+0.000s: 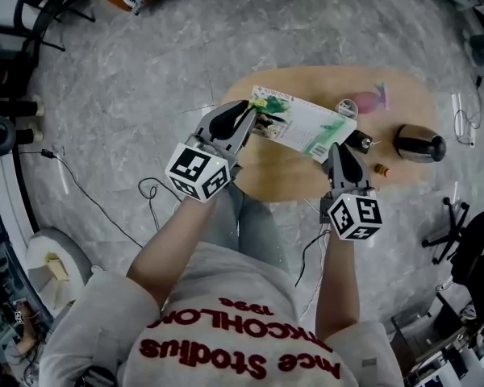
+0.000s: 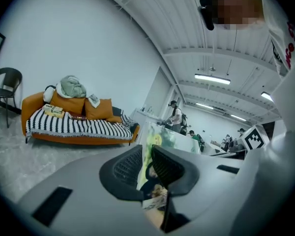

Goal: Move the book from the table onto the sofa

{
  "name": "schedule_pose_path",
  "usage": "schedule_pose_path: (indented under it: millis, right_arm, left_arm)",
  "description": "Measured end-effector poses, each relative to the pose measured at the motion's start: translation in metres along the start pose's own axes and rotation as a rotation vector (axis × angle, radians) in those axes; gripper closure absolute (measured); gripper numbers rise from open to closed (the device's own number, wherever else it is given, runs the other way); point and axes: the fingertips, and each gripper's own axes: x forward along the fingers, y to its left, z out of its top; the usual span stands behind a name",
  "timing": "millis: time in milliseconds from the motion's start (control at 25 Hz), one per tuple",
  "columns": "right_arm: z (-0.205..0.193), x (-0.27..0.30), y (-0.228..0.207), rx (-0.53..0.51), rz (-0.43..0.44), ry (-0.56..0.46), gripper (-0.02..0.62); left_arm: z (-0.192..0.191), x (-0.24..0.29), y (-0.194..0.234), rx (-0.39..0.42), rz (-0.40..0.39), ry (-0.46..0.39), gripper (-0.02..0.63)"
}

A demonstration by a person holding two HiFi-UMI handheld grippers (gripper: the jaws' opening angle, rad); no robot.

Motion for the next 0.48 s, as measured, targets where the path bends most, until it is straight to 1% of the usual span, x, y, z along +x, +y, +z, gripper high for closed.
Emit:
schedule_pose_path:
  millis: [160, 280, 480]
  right_arm:
    - [0.046, -0.018, 0.015, -0.024, -0.006, -0.061, 0.531]
    - [0.083, -0.034, 0.029, -0.066, -0.007, -0.117, 0.532]
    - [0.132, -0.067, 0.051, -0.119, 0.005, -0.201, 0.534]
  left_arm:
    - [0.048, -0.013, -0.016, 0.027, -0.007, -0.056, 0.534]
    - [0.085, -0.024, -0.027, 0.04, -0.017, -0.095, 0.534]
    - [0.137, -0.048, -0.052, 0.075, -0.007, -0.162, 0.535]
